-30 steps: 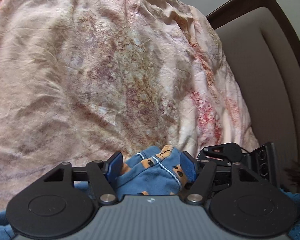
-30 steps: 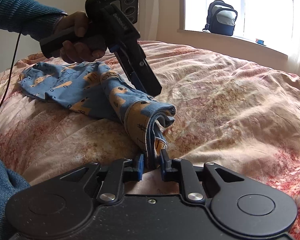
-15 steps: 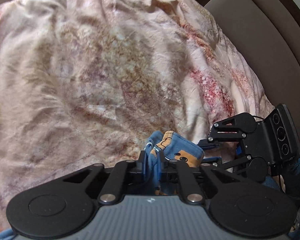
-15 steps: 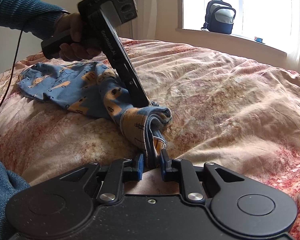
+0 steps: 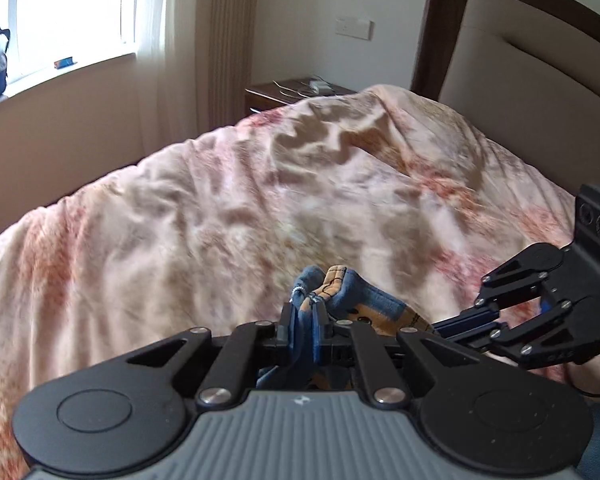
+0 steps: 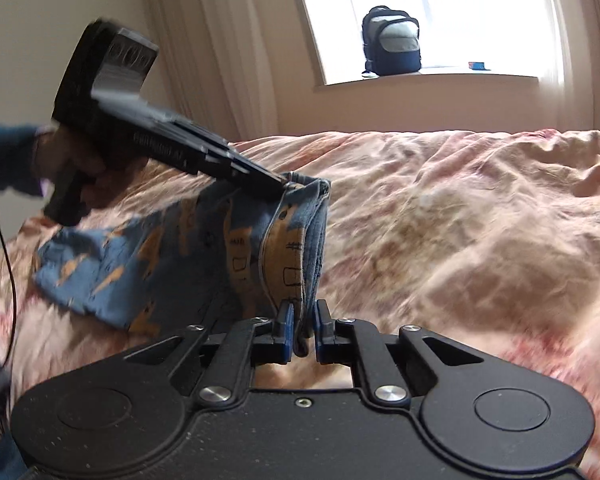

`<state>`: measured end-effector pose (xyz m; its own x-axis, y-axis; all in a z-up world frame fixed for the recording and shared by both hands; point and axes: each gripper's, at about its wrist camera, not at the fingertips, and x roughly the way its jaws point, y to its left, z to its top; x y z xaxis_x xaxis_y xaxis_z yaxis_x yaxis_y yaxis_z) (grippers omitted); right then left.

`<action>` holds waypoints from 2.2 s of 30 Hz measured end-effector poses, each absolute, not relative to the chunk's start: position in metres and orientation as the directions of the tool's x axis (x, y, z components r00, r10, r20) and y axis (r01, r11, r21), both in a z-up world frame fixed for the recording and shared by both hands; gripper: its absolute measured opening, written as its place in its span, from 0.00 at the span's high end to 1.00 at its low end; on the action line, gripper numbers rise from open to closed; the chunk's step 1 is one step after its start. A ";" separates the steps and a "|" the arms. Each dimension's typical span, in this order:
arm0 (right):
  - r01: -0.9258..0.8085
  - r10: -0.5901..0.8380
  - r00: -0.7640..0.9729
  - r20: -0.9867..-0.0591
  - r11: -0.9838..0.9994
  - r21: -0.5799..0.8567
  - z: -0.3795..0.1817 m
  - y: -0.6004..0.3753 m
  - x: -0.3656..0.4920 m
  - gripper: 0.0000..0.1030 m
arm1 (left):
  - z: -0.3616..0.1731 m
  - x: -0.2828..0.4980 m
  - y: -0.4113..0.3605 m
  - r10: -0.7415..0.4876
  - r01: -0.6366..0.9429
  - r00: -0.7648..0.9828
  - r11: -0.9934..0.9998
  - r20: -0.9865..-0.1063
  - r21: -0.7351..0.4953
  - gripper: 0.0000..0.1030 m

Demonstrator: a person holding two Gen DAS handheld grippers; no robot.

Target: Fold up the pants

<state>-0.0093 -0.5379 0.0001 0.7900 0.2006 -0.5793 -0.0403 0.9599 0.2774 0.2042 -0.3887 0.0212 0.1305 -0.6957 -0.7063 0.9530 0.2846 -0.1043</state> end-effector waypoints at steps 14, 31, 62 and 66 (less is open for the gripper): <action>0.042 -0.002 0.815 -0.579 0.998 0.055 -0.020 -0.534 0.022 0.68 | -0.023 0.241 -0.360 -0.705 0.794 0.327 0.566 -0.629 -0.221 0.18; 0.073 -0.148 0.826 -0.544 0.985 -0.156 0.016 -0.503 0.081 0.35 | -0.043 0.207 -0.196 -0.257 0.486 0.716 0.851 -0.648 0.199 0.05; 0.109 -0.125 0.724 -0.678 0.992 -0.066 -0.014 -0.368 0.147 0.07 | 0.009 0.187 0.114 -0.028 0.039 0.726 0.999 -0.687 0.001 0.00; -0.150 0.114 0.740 -0.663 0.989 0.003 -0.009 -0.301 0.151 0.05 | 0.029 0.217 0.051 -0.280 0.314 0.730 0.948 -0.624 -0.057 0.00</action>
